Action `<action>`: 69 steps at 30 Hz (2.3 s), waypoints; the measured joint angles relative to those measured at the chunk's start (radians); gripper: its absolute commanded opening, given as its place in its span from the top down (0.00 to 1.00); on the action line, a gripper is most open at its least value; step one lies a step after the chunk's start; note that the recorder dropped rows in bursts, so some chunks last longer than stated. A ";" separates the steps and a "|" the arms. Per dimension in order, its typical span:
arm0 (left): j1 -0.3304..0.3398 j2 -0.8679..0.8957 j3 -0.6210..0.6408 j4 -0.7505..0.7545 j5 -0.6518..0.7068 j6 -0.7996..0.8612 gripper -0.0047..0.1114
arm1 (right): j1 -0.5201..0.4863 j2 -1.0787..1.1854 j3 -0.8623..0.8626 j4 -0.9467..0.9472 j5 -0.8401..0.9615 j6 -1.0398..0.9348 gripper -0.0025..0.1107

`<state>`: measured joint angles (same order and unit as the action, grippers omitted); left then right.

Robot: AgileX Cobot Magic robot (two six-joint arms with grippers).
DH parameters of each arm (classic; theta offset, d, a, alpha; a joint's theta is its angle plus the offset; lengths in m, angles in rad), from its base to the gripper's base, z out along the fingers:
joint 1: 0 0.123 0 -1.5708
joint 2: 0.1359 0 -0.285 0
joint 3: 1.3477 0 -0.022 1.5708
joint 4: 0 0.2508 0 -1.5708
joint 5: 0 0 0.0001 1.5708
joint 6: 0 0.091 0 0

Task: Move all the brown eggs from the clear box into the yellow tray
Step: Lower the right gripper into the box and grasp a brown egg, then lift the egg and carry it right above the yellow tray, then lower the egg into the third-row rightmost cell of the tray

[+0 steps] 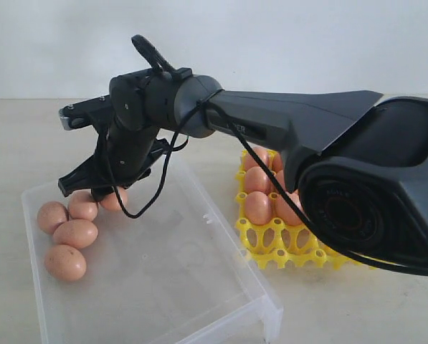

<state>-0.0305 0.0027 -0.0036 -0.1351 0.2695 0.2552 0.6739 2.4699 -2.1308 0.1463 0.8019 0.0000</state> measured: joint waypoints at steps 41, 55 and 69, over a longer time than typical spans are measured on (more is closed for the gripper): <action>0.000 0.000 0.000 0.000 0.000 0.000 0.92 | 0.055 -0.941 1.406 0.005 -1.231 0.074 0.98; 0.000 0.000 0.000 0.000 0.000 0.000 0.92 | -0.241 -1.221 1.865 0.412 -1.571 -0.074 0.98; 0.000 0.000 0.000 0.000 0.000 0.000 0.92 | -0.510 -1.183 1.871 0.078 -1.223 0.099 0.98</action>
<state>-0.0305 0.0027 -0.0036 -0.1351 0.2695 0.2552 0.1643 1.2869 -0.2596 0.2242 -0.4214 0.0992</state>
